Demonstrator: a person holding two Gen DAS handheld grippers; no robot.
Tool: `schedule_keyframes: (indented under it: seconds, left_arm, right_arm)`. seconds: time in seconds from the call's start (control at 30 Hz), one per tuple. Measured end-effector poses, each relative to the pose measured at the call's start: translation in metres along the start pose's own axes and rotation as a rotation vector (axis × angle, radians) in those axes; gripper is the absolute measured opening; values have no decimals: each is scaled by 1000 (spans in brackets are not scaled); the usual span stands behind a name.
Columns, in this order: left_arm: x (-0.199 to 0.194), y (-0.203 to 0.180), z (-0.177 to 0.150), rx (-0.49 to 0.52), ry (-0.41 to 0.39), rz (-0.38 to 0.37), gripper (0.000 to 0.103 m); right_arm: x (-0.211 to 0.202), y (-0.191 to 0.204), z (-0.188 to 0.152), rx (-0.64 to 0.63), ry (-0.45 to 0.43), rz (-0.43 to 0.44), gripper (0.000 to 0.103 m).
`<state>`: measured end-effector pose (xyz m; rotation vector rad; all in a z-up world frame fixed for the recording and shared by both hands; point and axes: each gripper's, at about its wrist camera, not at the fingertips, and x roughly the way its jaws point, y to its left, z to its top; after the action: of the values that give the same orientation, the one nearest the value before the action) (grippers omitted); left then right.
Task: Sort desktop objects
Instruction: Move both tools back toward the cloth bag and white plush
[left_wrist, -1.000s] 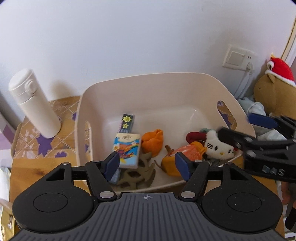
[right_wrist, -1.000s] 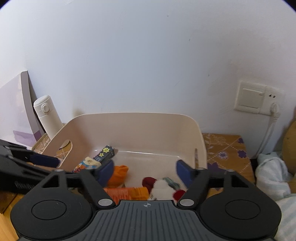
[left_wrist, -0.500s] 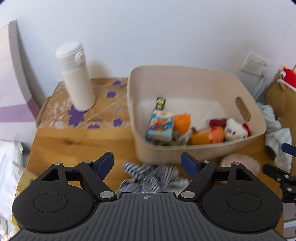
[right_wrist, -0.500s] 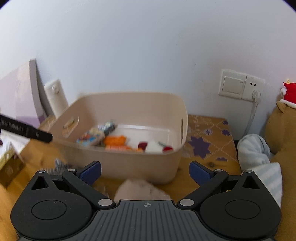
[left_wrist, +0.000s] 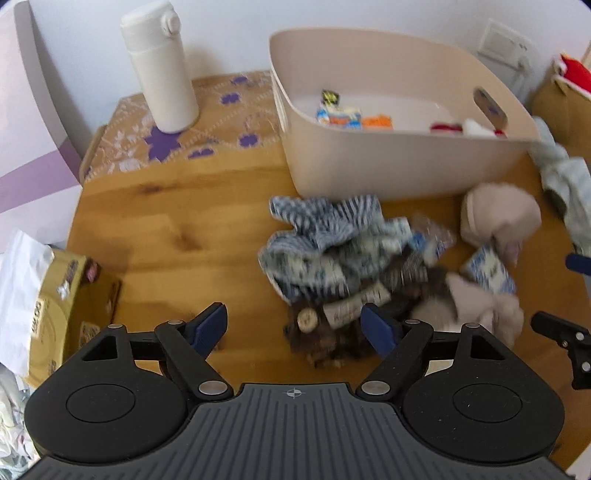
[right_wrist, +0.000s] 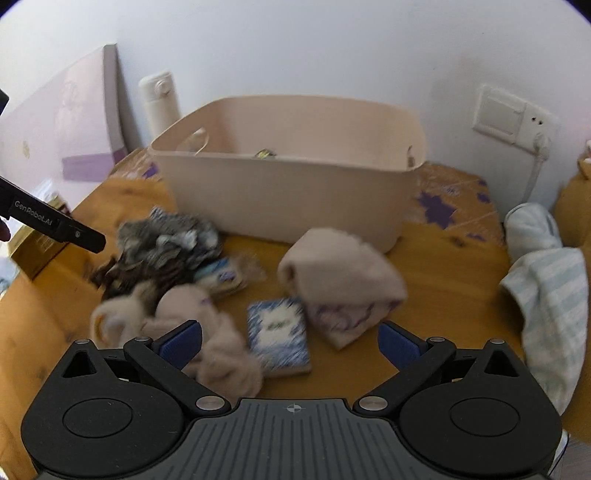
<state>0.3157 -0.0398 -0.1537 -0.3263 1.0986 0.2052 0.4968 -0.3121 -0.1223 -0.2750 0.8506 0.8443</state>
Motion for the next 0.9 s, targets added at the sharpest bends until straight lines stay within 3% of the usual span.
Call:
schedule_keyframes:
  seconds: [0.2, 0.5, 0.6, 0.9]
  left_arm:
    - [4, -11, -14, 94, 21, 14, 81]
    - [8, -30, -18, 364, 2, 48, 81]
    - [11, -34, -19, 435, -12, 46, 81]
    - [29, -35, -19, 516, -28, -24, 81]
  right_arm:
    - [-2, 14, -8, 16, 17, 49, 103]
    - [-9, 47, -12, 43, 29, 146, 102]
    - [-4, 59, -13, 57, 49, 176, 92]
    - [26, 80, -13, 83, 142, 215, 59]
